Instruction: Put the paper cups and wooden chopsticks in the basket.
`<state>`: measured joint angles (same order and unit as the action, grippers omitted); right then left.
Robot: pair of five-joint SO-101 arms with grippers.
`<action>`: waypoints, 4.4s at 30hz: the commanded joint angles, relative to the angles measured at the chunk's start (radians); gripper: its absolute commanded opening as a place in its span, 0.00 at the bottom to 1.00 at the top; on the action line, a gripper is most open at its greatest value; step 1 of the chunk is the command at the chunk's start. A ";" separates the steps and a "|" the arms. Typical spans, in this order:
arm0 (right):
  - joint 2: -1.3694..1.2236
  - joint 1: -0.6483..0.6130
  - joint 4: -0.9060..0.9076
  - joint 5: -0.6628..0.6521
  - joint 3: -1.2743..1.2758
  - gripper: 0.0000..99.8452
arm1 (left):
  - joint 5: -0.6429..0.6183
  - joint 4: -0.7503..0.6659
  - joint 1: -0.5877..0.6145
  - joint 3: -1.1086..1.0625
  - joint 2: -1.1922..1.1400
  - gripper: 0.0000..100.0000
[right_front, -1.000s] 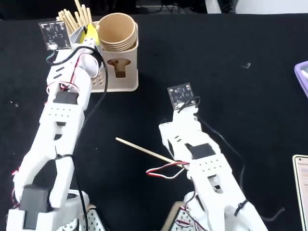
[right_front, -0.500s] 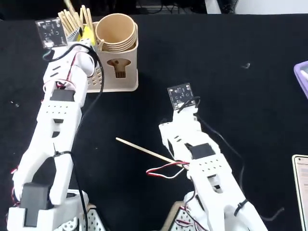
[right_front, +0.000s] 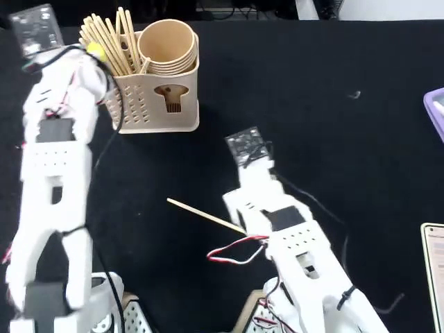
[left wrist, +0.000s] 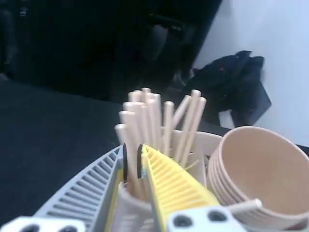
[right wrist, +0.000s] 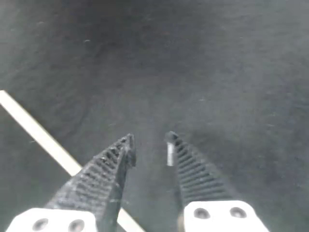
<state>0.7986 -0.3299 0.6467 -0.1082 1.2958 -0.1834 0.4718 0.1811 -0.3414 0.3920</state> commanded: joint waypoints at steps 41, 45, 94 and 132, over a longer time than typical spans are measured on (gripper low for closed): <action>0.209 -0.118 0.354 -0.115 -0.326 0.01 | -0.015 0.026 0.381 -0.872 0.302 0.07; 0.406 -0.121 0.272 -0.028 -0.380 0.01 | -0.015 -0.038 0.343 -0.912 0.292 0.07; -1.411 -0.236 -0.060 0.132 -2.324 0.17 | -0.008 -0.149 0.180 -0.992 0.292 0.07; -0.573 -0.068 1.079 0.209 -2.061 0.01 | 0.187 0.399 0.004 -1.322 1.404 0.03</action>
<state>-0.0775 -0.3882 1.7361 0.1005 -1.0426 -0.0008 0.8830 0.2010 -1.6640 1.7622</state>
